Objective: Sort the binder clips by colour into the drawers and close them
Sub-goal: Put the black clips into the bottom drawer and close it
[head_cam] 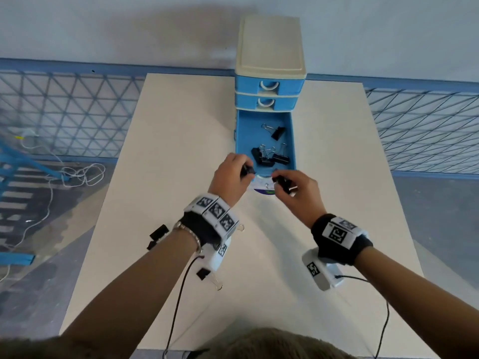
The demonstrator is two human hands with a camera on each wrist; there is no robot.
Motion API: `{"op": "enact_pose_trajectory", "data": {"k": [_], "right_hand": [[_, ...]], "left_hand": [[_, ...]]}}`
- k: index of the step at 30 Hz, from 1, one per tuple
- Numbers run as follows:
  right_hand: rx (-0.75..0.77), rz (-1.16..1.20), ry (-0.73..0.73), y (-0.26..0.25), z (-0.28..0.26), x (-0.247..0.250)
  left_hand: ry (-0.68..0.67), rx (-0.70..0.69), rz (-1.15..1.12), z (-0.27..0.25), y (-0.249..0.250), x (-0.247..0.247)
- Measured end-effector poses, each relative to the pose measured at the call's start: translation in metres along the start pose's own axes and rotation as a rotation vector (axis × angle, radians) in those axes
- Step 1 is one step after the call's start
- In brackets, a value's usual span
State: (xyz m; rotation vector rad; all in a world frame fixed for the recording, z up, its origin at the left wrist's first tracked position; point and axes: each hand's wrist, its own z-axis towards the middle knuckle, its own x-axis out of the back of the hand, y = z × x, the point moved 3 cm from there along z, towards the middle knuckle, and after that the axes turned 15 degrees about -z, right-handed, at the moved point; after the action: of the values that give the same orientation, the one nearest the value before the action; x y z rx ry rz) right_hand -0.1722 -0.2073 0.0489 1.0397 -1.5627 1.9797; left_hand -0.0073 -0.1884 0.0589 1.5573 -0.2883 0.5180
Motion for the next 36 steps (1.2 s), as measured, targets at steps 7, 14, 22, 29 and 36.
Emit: {"op": "enact_pose_trajectory", "data": {"k": [7, 14, 22, 29, 36], "right_hand": [[-0.067, -0.068, 0.010, -0.007, 0.085, 0.015], [0.021, -0.216, -0.113, -0.015, 0.104, -0.004], [0.294, -0.268, -0.375, -0.031, 0.010, -0.070], [0.374, -0.466, -0.714, -0.054, -0.067, -0.124], [0.508, -0.671, -0.906, -0.073, -0.114, -0.157]], "left_hand": [[-0.083, -0.028, 0.007, 0.049, 0.021, 0.002], [0.015, 0.003, -0.011, -0.030, -0.038, 0.027], [0.077, 0.405, 0.260, -0.163, -0.139, 0.066], [0.086, 0.602, 0.309, -0.193, -0.165, 0.082], [0.036, 0.557, 0.361, -0.176, -0.171, 0.074]]}}
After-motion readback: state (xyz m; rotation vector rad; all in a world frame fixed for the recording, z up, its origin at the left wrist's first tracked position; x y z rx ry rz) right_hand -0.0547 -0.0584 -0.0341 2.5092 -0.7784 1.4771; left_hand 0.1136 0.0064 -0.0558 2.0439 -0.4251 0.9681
